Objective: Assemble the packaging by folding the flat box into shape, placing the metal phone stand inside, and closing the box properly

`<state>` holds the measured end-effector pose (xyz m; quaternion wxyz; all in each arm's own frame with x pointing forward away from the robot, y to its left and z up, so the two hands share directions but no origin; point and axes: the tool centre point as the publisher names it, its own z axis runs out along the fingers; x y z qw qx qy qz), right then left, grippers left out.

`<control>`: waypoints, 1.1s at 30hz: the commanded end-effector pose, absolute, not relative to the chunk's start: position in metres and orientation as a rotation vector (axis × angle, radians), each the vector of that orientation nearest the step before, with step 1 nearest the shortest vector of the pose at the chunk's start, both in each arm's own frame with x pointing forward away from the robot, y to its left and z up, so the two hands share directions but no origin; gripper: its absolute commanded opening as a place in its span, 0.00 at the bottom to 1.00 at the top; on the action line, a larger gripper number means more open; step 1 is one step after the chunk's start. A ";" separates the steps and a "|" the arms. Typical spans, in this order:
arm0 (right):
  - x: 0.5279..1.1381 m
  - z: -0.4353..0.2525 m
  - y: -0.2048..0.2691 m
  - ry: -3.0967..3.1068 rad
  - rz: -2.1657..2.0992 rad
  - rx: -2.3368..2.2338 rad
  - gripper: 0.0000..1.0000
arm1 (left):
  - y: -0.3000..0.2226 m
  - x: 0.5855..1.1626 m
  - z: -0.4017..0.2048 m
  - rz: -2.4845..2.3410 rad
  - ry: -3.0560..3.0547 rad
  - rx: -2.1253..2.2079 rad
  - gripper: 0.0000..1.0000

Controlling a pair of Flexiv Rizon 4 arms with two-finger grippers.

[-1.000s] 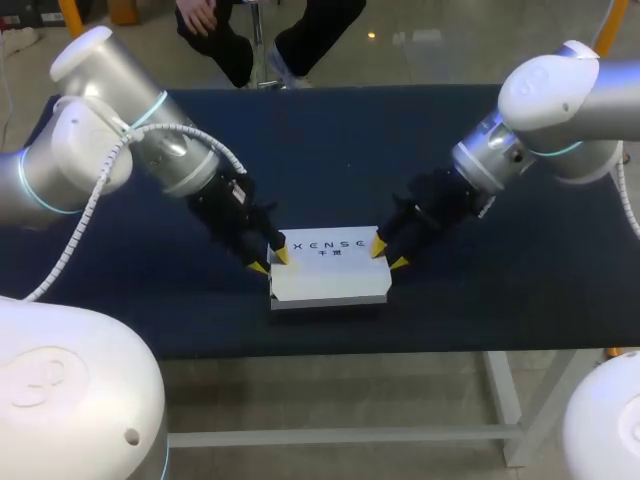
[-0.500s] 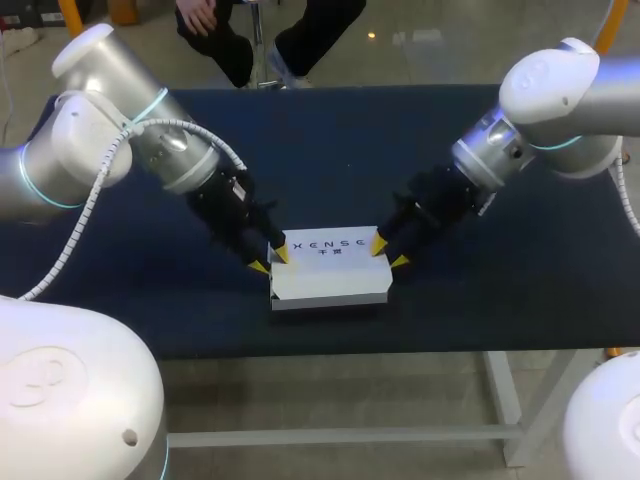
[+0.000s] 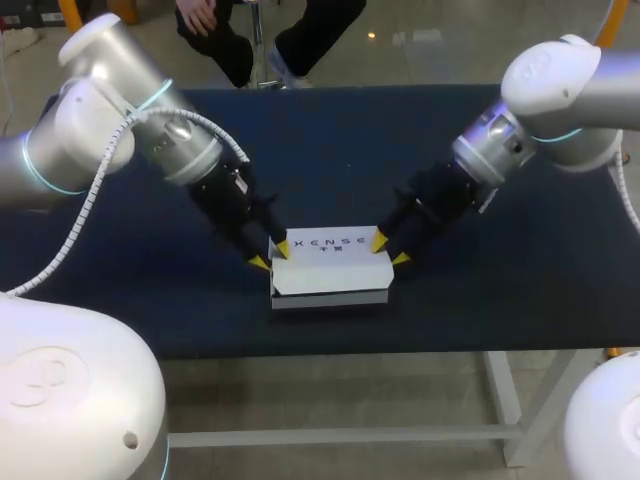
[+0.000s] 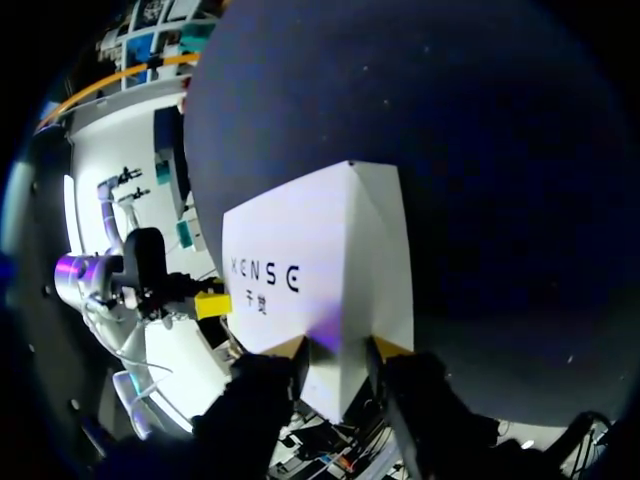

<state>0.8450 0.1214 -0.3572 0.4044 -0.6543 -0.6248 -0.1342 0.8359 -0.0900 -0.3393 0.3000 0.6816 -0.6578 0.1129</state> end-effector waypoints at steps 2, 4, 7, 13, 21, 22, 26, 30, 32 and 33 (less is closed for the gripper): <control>0.853 -0.357 0.124 -1.565 -0.311 -1.628 0.42 | -0.095 0.842 -0.337 0.266 -1.742 1.804 0.42; 0.853 -0.357 0.124 -1.564 -0.308 -1.626 0.42 | -0.095 0.843 -0.337 0.260 -1.740 1.803 0.42; 0.854 -0.356 0.124 -1.563 -0.305 -1.626 0.43 | -0.095 0.844 -0.337 0.255 -1.736 1.804 0.42; 0.854 -0.353 0.124 -1.563 -0.301 -1.625 0.43 | -0.093 0.844 -0.336 0.252 -1.732 1.806 0.42; 0.856 -0.352 0.125 -1.558 -0.282 -1.623 0.43 | -0.090 0.845 -0.334 0.243 -1.723 1.806 0.42; 0.857 -0.351 0.125 -1.558 -0.276 -1.621 0.43 | -0.090 0.846 -0.334 0.238 -1.722 1.805 0.42; 0.858 -0.350 0.126 -1.560 -0.270 -1.619 0.43 | -0.089 0.848 -0.333 0.227 -1.725 1.795 0.42; 0.859 -0.349 0.126 -1.557 -0.263 -1.620 0.44 | -0.088 0.850 -0.333 0.214 -1.716 1.794 0.42; 0.859 -0.348 0.126 -1.555 -0.259 -1.618 0.44 | -0.087 0.851 -0.332 0.208 -1.714 1.793 0.42; 0.859 -0.348 0.126 -1.554 -0.258 -1.618 0.44 | -0.087 0.851 -0.331 0.205 -1.715 1.790 0.42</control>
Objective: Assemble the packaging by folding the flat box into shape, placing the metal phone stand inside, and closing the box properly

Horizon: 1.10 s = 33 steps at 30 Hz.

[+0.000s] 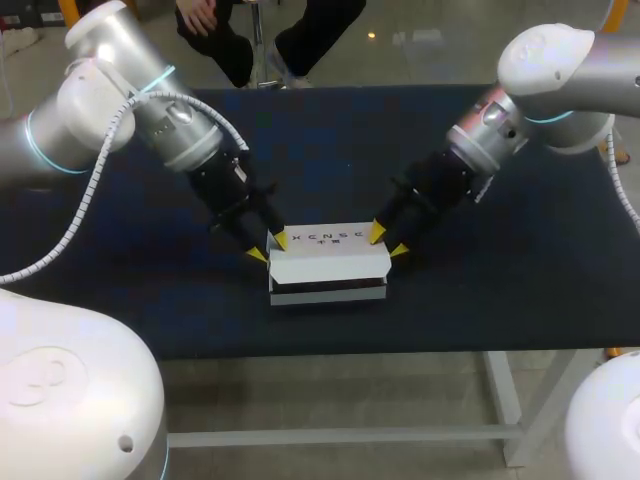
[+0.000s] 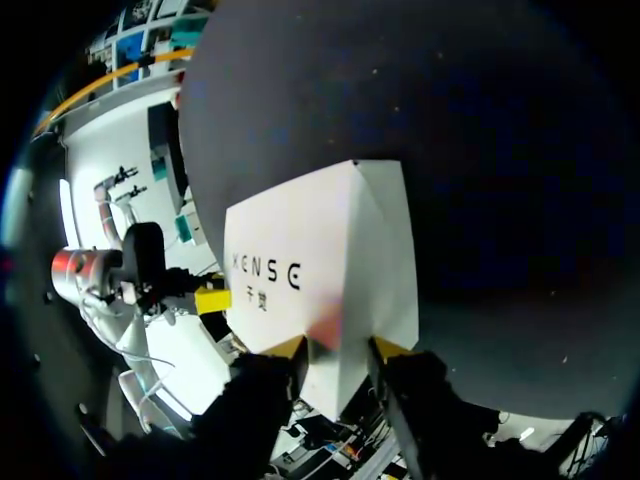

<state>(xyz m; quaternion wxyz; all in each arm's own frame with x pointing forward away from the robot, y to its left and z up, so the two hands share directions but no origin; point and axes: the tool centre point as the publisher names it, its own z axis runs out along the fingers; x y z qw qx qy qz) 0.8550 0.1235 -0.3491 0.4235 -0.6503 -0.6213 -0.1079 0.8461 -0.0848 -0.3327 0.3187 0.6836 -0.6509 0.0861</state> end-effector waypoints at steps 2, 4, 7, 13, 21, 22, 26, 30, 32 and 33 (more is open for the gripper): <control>0.860 -0.347 0.126 -1.553 -0.255 -1.617 0.44 | -0.087 0.853 -0.331 0.196 -1.714 1.786 0.42; 0.860 -0.347 0.127 -1.552 -0.253 -1.615 0.44 | -0.087 0.853 -0.330 0.192 -1.713 1.783 0.41; 0.860 -0.346 0.127 -1.551 -0.250 -1.614 0.44 | -0.087 0.854 -0.329 0.185 -1.710 1.783 0.41; 0.860 -0.344 0.127 -1.551 -0.239 -1.614 0.44 | -0.087 0.854 -0.327 0.175 -1.706 1.787 0.40; 0.861 -0.342 0.127 -1.547 -0.229 -1.611 0.43 | -0.086 0.856 -0.325 0.161 -1.701 1.788 0.40; 0.862 -0.341 0.128 -1.547 -0.227 -1.610 0.43 | -0.086 0.856 -0.324 0.160 -1.701 1.787 0.40; 0.863 -0.341 0.128 -1.546 -0.220 -1.608 0.43 | -0.086 0.856 -0.323 0.155 -1.700 1.788 0.40; 0.865 -0.340 0.129 -1.544 -0.215 -1.607 0.43 | -0.086 0.858 -0.321 0.150 -1.695 1.788 0.38; 0.865 -0.339 0.129 -1.543 -0.213 -1.608 0.43 | -0.086 0.858 -0.320 0.147 -1.692 1.787 0.38; 0.866 -0.338 0.130 -1.542 -0.212 -1.608 0.43 | -0.086 0.859 -0.320 0.144 -1.691 1.787 0.38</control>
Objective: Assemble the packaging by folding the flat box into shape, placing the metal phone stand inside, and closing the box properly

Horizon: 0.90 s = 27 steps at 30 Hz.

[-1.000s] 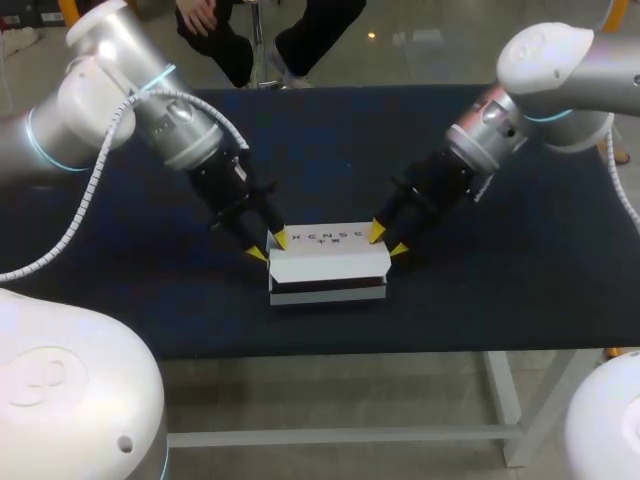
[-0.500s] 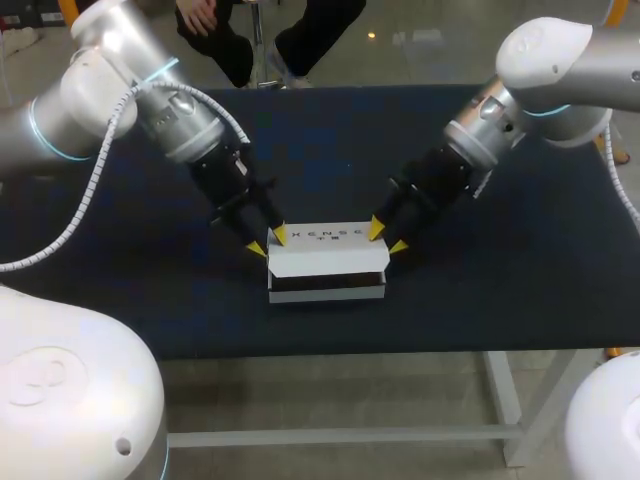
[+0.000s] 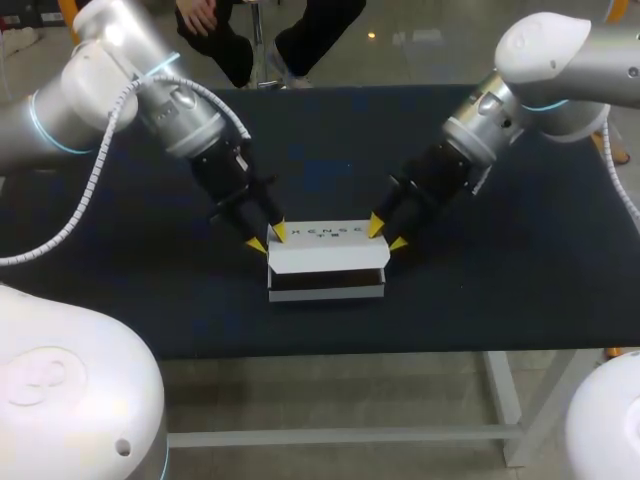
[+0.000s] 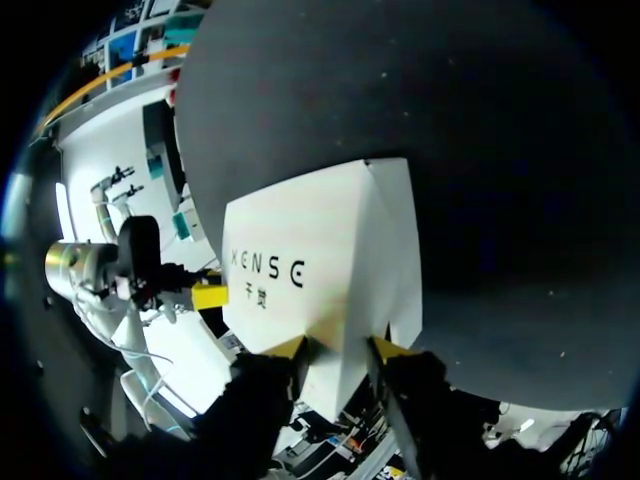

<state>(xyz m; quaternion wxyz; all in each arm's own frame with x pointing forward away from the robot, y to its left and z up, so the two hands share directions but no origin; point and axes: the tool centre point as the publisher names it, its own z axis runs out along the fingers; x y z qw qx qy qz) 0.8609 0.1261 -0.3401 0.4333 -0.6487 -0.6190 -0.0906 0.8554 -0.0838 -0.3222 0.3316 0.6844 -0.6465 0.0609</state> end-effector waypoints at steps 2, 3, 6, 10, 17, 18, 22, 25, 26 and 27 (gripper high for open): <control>0.866 -0.337 0.130 -1.541 -0.209 -1.609 0.43 | -0.087 0.859 -0.319 0.133 -1.689 1.792 0.38; 0.867 -0.337 0.130 -1.541 -0.209 -1.609 0.43 | -0.087 0.859 -0.319 0.126 -1.689 1.794 0.39; 0.868 -0.337 0.130 -1.537 -0.205 -1.607 0.43 | -0.088 0.861 -0.319 0.116 -1.685 1.797 0.39; 0.869 -0.338 0.130 -1.532 -0.201 -1.599 0.43 | -0.087 0.862 -0.319 0.108 -1.680 1.793 0.38; 0.871 -0.338 0.131 -1.519 -0.192 -1.590 0.43 | -0.087 0.863 -0.320 0.084 -1.666 1.768 0.37; 0.871 -0.338 0.131 -1.516 -0.192 -1.589 0.43 | -0.087 0.864 -0.320 0.081 -1.664 1.764 0.37; 0.871 -0.338 0.132 -1.506 -0.189 -1.583 0.43 | -0.085 0.864 -0.319 0.059 -1.649 1.745 0.36; 0.871 -0.337 0.133 -1.501 -0.186 -1.581 0.44 | -0.085 0.865 -0.318 0.042 -1.639 1.735 0.35; 0.871 -0.336 0.133 -1.499 -0.185 -1.582 0.44 | -0.084 0.865 -0.318 0.034 -1.637 1.728 0.35; 0.870 -0.336 0.133 -1.498 -0.183 -1.582 0.44 | -0.084 0.865 -0.318 0.032 -1.635 1.726 0.35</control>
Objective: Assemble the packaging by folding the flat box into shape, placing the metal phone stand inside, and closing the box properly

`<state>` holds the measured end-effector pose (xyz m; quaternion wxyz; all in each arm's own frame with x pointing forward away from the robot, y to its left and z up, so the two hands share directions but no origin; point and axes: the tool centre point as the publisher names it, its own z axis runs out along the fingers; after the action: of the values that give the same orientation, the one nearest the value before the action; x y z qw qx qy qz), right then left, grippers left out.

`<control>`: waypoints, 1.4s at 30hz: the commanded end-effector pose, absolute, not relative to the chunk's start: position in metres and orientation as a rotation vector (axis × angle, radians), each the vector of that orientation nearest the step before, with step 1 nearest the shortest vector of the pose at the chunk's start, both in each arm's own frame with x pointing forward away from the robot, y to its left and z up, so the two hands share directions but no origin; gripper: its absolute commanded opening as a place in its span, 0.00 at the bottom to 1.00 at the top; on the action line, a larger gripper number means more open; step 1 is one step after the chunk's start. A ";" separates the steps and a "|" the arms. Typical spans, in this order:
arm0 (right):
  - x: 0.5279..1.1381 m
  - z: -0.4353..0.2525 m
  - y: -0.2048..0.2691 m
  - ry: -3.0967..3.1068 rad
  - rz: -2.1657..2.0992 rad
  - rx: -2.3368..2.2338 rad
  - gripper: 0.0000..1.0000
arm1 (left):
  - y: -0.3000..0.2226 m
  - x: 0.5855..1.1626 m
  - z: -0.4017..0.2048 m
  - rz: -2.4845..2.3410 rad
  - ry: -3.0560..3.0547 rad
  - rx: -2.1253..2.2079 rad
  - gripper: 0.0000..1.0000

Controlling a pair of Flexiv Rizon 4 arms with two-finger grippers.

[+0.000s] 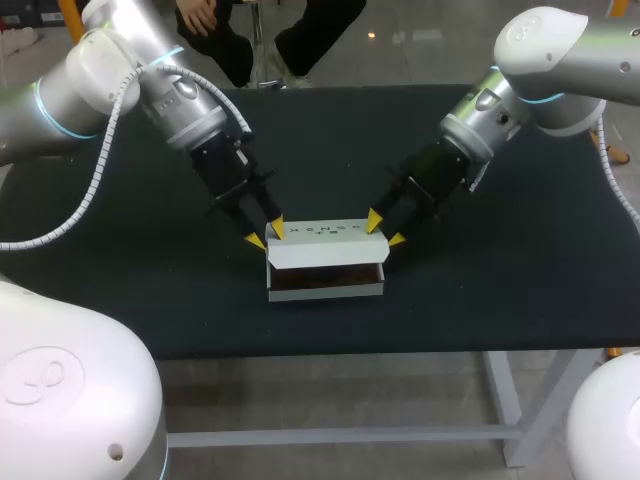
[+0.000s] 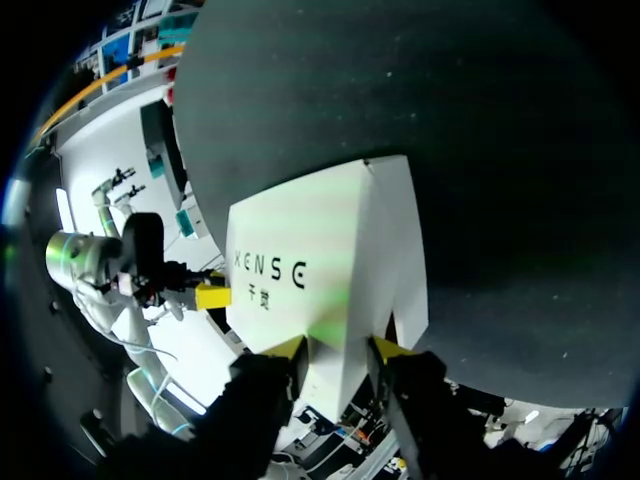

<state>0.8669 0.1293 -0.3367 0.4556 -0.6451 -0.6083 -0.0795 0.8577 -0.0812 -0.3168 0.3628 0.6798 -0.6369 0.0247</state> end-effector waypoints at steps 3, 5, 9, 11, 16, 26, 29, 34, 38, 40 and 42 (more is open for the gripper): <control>0.870 -0.334 0.134 -1.493 -0.181 -1.585 0.44 | -0.085 0.866 -0.318 0.016 -1.629 1.721 0.36; 0.870 -0.333 0.134 -1.490 -0.179 -1.586 0.44 | -0.085 0.867 -0.317 0.008 -1.625 1.717 0.36; 0.870 -0.332 0.135 -1.484 -0.170 -1.585 0.44 | -0.086 0.868 -0.316 -0.012 -1.621 1.703 0.36; 0.871 -0.331 0.135 -1.481 -0.166 -1.582 0.43 | -0.086 0.869 -0.316 -0.019 -1.619 1.699 0.36; 0.872 -0.331 0.136 -1.473 -0.155 -1.575 0.43 | -0.086 0.869 -0.315 -0.033 -1.615 1.692 0.36; 0.873 -0.330 0.138 -1.468 -0.140 -1.562 0.44 | -0.087 0.869 -0.313 -0.052 -1.606 1.686 0.36; 0.874 -0.329 0.138 -1.468 -0.136 -1.558 0.44 | -0.087 0.869 -0.312 -0.055 -1.601 1.686 0.36; 0.875 -0.330 0.139 -1.465 -0.129 -1.552 0.44 | -0.086 0.869 -0.312 -0.060 -1.593 1.686 0.35; 0.876 -0.330 0.140 -1.466 -0.123 -1.546 0.44 | -0.086 0.870 -0.312 -0.066 -1.587 1.685 0.35; 0.877 -0.330 0.140 -1.466 -0.122 -1.545 0.44 | -0.086 0.871 -0.312 -0.068 -1.584 1.685 0.34; 0.877 -0.330 0.141 -1.467 -0.120 -1.543 0.44 | -0.085 0.871 -0.312 -0.069 -1.580 1.685 0.34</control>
<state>0.8718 0.1341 -0.3289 0.4792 -0.6376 -0.6007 -0.0543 0.8679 -0.0801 -0.3109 0.4011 0.6687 -0.6256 -0.0235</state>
